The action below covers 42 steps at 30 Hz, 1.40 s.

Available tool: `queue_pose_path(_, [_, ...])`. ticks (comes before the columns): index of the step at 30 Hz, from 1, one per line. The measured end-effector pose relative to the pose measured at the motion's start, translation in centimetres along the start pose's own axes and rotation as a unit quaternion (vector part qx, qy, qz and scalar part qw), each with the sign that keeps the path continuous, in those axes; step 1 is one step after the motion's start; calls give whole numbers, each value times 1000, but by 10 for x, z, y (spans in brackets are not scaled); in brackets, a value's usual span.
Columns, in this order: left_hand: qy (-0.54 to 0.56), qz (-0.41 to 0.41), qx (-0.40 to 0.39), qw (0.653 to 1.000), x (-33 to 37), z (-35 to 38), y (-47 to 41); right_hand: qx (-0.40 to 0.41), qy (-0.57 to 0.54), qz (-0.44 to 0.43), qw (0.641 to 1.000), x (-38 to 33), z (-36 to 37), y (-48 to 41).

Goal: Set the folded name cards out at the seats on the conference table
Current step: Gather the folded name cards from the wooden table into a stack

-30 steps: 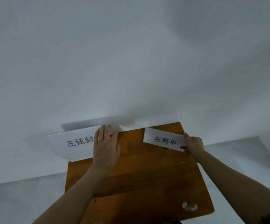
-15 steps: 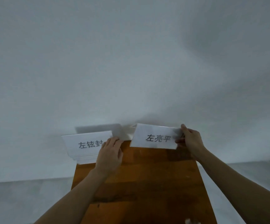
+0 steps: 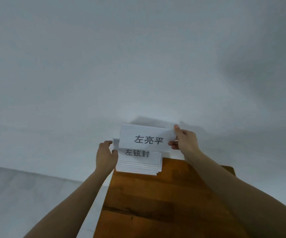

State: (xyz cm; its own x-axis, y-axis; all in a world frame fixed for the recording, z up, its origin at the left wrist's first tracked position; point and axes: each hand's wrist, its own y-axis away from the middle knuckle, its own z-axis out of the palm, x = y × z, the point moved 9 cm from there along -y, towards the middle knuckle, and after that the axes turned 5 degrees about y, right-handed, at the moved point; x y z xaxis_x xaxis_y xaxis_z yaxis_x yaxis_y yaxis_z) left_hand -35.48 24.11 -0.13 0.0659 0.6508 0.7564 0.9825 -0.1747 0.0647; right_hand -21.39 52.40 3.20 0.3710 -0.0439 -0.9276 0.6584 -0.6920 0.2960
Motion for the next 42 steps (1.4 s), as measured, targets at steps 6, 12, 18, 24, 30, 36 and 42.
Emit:
queue_pose_path(6, [132, -82, -127, 980, -18, 7, -8, 16, 64, 5, 998, 16, 55, 4])
queue_pose_path(12, [119, -55, -149, 980, -21, 8, -12, 17, 205, -1, 979, 27, 73, 4])
queue_pose_path(18, [88, -34, -185, 978, -29, 15, -24, 20, 566, -110, 817, 15, 75, 5])
queue_pose_path(24, [269, -228, -127, 927, -73, 13, -47, 69, 334, 34, 939, 53, 39, -17])
queue_pose_path(30, [336, -354, -261, 833, -95, 60, -54, -13, 9, 269, 963, 136, 72, -24])
queue_pose_path(36, [334, -396, -313, 796, -94, 92, -61, -82, -28, 315, 945, 165, 106, -36])
queue_pose_path(42, [336, -385, -316, 799, -91, 110, -66, -158, -126, 288, 936, 148, 125, -33])
